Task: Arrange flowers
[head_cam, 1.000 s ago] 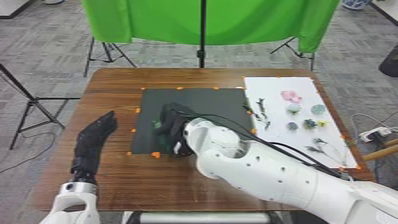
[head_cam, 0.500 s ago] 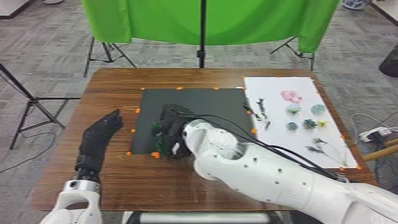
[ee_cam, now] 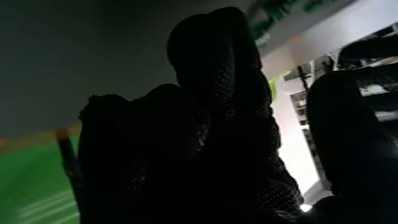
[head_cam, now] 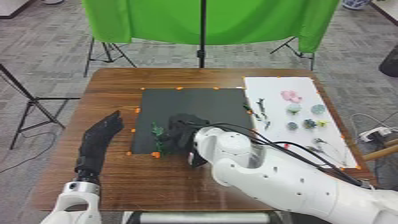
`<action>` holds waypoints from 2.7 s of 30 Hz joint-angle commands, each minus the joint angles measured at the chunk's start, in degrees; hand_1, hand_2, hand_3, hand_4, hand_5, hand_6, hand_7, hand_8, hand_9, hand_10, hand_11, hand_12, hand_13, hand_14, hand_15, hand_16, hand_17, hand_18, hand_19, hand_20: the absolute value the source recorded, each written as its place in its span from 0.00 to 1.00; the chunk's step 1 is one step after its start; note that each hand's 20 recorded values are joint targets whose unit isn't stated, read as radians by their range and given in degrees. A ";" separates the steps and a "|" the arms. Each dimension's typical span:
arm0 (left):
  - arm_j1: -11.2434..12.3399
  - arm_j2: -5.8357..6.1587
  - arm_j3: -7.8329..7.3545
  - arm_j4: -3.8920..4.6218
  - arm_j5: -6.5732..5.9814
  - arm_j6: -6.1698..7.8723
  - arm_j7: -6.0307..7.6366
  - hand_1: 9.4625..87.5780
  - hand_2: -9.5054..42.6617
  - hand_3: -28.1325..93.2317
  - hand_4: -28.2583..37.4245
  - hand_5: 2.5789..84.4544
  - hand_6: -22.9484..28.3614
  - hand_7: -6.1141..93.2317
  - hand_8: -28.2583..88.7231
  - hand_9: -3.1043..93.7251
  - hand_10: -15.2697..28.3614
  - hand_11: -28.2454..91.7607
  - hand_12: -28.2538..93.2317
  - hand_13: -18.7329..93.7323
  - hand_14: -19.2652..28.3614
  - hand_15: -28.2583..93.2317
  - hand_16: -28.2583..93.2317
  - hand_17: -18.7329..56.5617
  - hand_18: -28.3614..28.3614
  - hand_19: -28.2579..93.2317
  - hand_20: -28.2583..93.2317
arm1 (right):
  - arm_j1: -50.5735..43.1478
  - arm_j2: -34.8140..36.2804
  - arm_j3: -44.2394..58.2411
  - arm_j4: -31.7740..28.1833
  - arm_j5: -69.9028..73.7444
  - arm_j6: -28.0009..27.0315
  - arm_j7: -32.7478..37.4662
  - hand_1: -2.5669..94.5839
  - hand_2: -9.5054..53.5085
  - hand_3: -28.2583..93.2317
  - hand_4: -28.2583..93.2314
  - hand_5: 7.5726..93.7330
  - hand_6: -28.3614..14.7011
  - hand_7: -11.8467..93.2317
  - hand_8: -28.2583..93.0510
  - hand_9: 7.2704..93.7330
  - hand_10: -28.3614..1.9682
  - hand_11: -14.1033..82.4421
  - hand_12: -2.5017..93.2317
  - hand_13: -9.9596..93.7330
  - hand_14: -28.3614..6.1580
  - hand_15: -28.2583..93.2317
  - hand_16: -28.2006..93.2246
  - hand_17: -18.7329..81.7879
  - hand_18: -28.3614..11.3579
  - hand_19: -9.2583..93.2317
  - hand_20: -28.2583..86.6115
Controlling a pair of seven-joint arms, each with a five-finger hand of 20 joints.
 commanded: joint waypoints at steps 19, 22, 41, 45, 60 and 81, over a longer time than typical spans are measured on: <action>0.32 -0.96 0.42 0.33 -0.17 -0.89 -0.98 0.15 0.17 0.76 0.00 0.47 0.52 0.14 0.20 0.42 0.62 0.32 0.35 0.42 0.74 0.35 0.26 0.28 0.73 0.27 0.36 | 0.49 -3.60 1.28 1.85 11.67 1.95 0.71 0.24 0.33 0.73 0.15 0.83 0.58 0.24 0.18 0.87 0.44 0.59 0.38 0.92 0.60 0.77 0.51 0.80 0.28 1.00 0.77; 0.06 -1.18 0.43 0.35 0.04 -1.12 -0.93 0.15 0.17 0.76 0.00 0.47 0.52 0.14 0.20 0.42 0.62 0.32 0.35 0.42 0.74 0.35 0.26 0.28 0.73 0.27 0.36 | -0.68 -1.73 3.75 0.54 10.25 3.14 0.29 0.24 0.32 0.74 0.15 0.82 0.58 0.24 0.18 0.87 0.44 0.58 0.38 0.92 0.59 0.77 0.51 0.80 0.27 1.00 0.77; 2.06 -1.13 -1.52 -0.86 0.10 -0.42 -1.18 0.18 0.15 0.77 0.02 0.47 0.52 0.15 0.20 0.42 0.62 0.33 0.35 0.42 0.74 0.35 0.26 0.28 0.73 0.27 0.36 | -50.57 30.14 70.18 -23.02 -8.91 6.17 5.58 0.37 0.00 0.74 0.13 0.67 0.54 0.24 0.20 0.72 0.37 0.37 0.33 0.85 0.57 0.73 0.50 0.72 0.28 1.00 0.72; 2.21 -1.20 -1.71 -0.95 0.13 -0.49 -1.41 0.18 0.15 0.76 0.03 0.48 0.52 0.15 0.20 0.42 0.62 0.33 0.35 0.42 0.74 0.35 0.26 0.28 0.73 0.27 0.36 | -60.78 28.72 82.03 -22.62 -6.82 -2.61 7.70 0.37 0.00 0.73 0.11 0.64 0.52 0.23 0.21 0.67 0.34 0.35 0.32 0.83 0.53 0.74 0.50 0.71 0.27 1.00 0.71; 2.14 -1.43 -1.77 -1.24 0.76 -0.86 -1.48 0.19 0.15 0.76 0.04 0.47 0.52 0.15 0.20 0.42 0.62 0.33 0.35 0.42 0.74 0.35 0.26 0.28 0.73 0.27 0.36 | -70.98 27.34 86.51 -16.80 -7.70 -6.66 7.33 0.38 0.00 0.72 0.03 0.63 0.53 0.22 0.20 0.64 0.36 0.32 0.31 0.80 0.49 0.75 0.49 0.68 0.23 1.00 0.69; 2.28 -1.71 -1.57 -1.04 0.41 -1.07 -2.03 0.19 0.15 0.76 0.04 0.47 0.52 0.15 0.20 0.42 0.62 0.33 0.35 0.42 0.74 0.35 0.26 0.28 0.73 0.27 0.36 | -75.14 23.38 83.38 -20.22 -6.06 -0.44 4.81 0.37 0.00 0.72 0.08 0.67 0.55 0.23 0.20 0.68 0.35 0.34 0.31 0.82 0.51 0.76 0.49 0.70 0.25 1.00 0.71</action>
